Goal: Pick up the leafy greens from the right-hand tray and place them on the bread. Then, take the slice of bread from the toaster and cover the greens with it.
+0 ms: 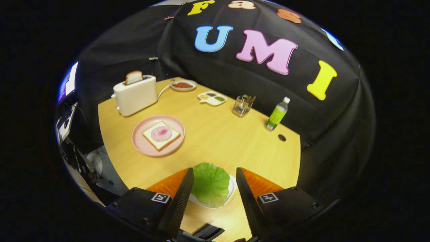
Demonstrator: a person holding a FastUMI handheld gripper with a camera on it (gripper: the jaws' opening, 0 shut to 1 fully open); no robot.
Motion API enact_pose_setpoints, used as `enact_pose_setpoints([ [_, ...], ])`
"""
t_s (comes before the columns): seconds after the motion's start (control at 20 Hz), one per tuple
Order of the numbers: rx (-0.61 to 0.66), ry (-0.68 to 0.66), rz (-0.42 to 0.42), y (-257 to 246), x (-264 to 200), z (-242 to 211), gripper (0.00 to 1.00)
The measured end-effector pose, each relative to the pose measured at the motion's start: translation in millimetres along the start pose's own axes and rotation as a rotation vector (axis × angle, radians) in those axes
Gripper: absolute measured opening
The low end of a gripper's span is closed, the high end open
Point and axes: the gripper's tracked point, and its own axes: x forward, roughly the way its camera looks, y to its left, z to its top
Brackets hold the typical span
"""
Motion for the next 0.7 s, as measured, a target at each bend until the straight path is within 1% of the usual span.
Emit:
enact_pose_setpoints([
  [0.1, -0.003, 0.066, 0.036, 2.1, 21.1, -27.0, 0.73],
  [0.25, 0.019, 0.148, 0.081, 3.8, 50.2, -57.6, 0.73],
  [0.3, 0.026, 0.166, 0.09, 2.8, 56.8, -62.9, 0.71],
  [0.35, 0.034, 0.182, 0.103, 3.2, 65.0, -68.4, 0.67],
  [0.4, 0.043, 0.196, 0.115, 2.8, 72.6, -72.8, 0.6],
  [0.45, 0.05, 0.21, 0.126, 2.7, 79.4, -77.0, 0.57],
  [0.5, 0.056, 0.229, 0.137, 3.2, 84.5, -81.3, 0.52],
  [0.7, 0.066, 0.297, 0.15, 1.3, 96.0, -100.8, 0.52],
])
